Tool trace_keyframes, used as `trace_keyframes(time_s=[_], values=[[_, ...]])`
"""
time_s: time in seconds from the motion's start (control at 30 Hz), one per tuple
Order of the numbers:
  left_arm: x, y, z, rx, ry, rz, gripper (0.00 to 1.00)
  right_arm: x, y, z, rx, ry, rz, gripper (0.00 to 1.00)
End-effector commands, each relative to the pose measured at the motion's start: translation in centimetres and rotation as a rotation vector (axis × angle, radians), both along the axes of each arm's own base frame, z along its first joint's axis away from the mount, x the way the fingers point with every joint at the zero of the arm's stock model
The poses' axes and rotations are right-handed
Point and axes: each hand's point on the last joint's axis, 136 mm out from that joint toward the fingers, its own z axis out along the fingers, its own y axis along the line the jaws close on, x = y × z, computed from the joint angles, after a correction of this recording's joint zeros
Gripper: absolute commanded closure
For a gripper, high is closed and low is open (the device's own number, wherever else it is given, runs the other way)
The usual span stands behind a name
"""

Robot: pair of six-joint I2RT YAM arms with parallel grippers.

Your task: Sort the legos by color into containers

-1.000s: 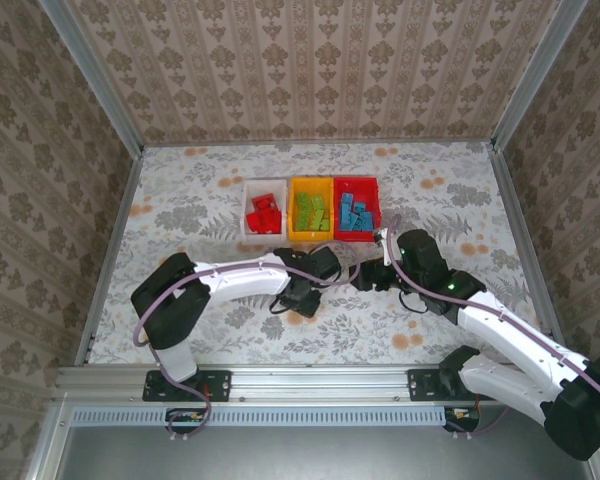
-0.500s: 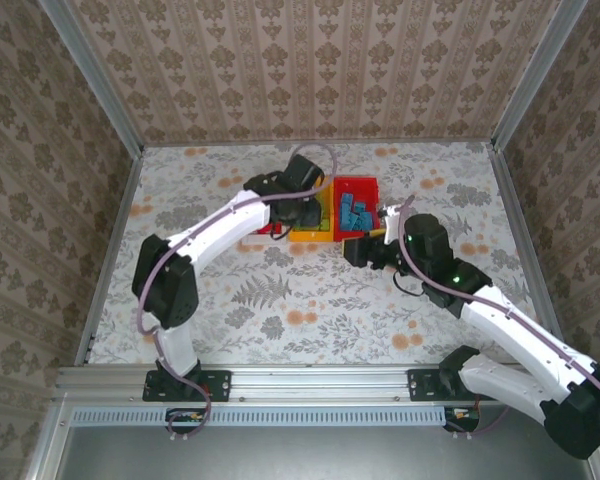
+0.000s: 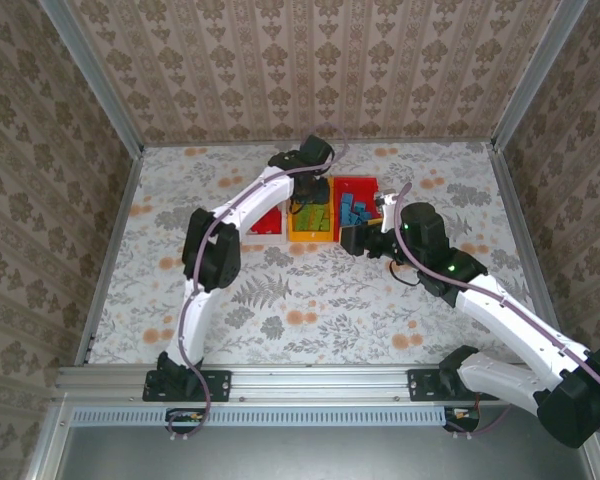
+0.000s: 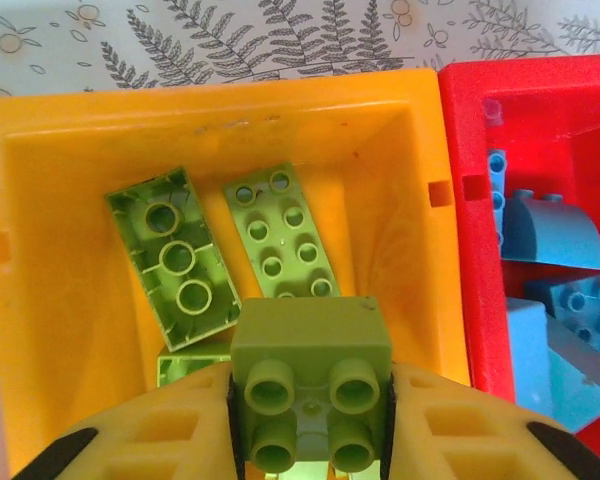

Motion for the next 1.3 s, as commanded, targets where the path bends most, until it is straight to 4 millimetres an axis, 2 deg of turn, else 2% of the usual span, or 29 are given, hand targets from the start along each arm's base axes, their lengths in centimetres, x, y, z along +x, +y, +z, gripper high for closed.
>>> trace_keyframes(time_s=[0.0,0.07,0.13,0.3,0.33,0.37,0.4,0.5,0.6,0.63,0.7,0.73,0.77,0.83,0.9,1.0,1.07,1.27], values=[[0.1,0.6,0.4,0.010,0.021,0.001,0.56,-0.2,-0.8,-0.7,-0.038,0.010,-0.018,0.25],[-0.1,1.0,1.0,0.013,0.017,0.012,0.44,-0.4,-1.1,-1.2,-0.062,0.019,-0.017,0.25],[-0.3,1.5,2.2,0.011,-0.003,0.022,0.37,-0.6,-1.3,-1.3,-0.091,0.015,-0.005,0.24],[-1.8,3.2,6.8,-0.018,-0.070,0.053,0.26,-0.5,-2.7,-0.8,-0.197,0.000,-0.017,0.20],[-2.3,3.7,8.0,-0.030,-0.089,0.059,0.17,-0.3,-3.3,-0.7,-0.218,0.003,-0.043,0.18],[-2.8,4.4,9.0,-0.042,-0.105,0.069,0.04,0.0,-4.1,-0.7,-0.240,0.014,-0.084,0.13],[-3.2,5.1,10.0,-0.058,-0.118,0.080,0.00,0.2,-4.9,-0.7,-0.258,0.026,-0.119,0.02],[-4.9,8.2,12.4,-0.141,-0.165,0.128,0.00,0.5,-6.7,-0.5,-0.290,0.043,-0.186,0.00],[-6.7,13.1,13.4,-0.174,-0.201,0.218,0.00,0.8,-10.0,0.2,-0.326,0.024,-0.365,0.00],[-7.4,15.1,13.4,-0.156,-0.213,0.249,0.00,0.7,-11.0,0.5,-0.339,0.007,-0.410,0.00],[-9.1,19.6,12.4,-0.067,-0.214,0.340,0.00,0.4,-15.0,0.8,-0.401,0.007,-0.627,0.00],[-9.9,22.6,12.2,0.000,-0.231,0.406,0.00,-0.3,-18.0,0.4,-0.473,0.013,-0.775,0.01],[-11.0,25.8,11.8,0.104,-0.261,0.492,0.00,-0.7,-19.8,-0.2,-0.519,0.005,-0.854,0.00],[-13.0,30.1,11.0,0.261,-0.337,0.583,0.00,-0.6,-21.7,-2.1,-0.569,-0.026,-0.895,0.00],[-14.9,33.1,10.2,0.347,-0.395,0.616,0.00,-0.6,-22.9,-4.2,-0.560,-0.044,-0.914,0.00],[-16.0,35.3,9.5,0.436,-0.539,0.569,0.00,-0.2,-23.9,-7.0,-0.508,-0.050,-0.914,0.00],[-16.3,36.3,8.2,0.464,-0.596,0.546,0.00,0.5,-23.9,-8.5,-0.501,-0.064,-0.903,0.00],[-14.0,36.6,3.3,0.404,-0.610,0.438,0.00,3.7,-22.6,-11.6,-0.525,-0.104,-0.796,0.00]])
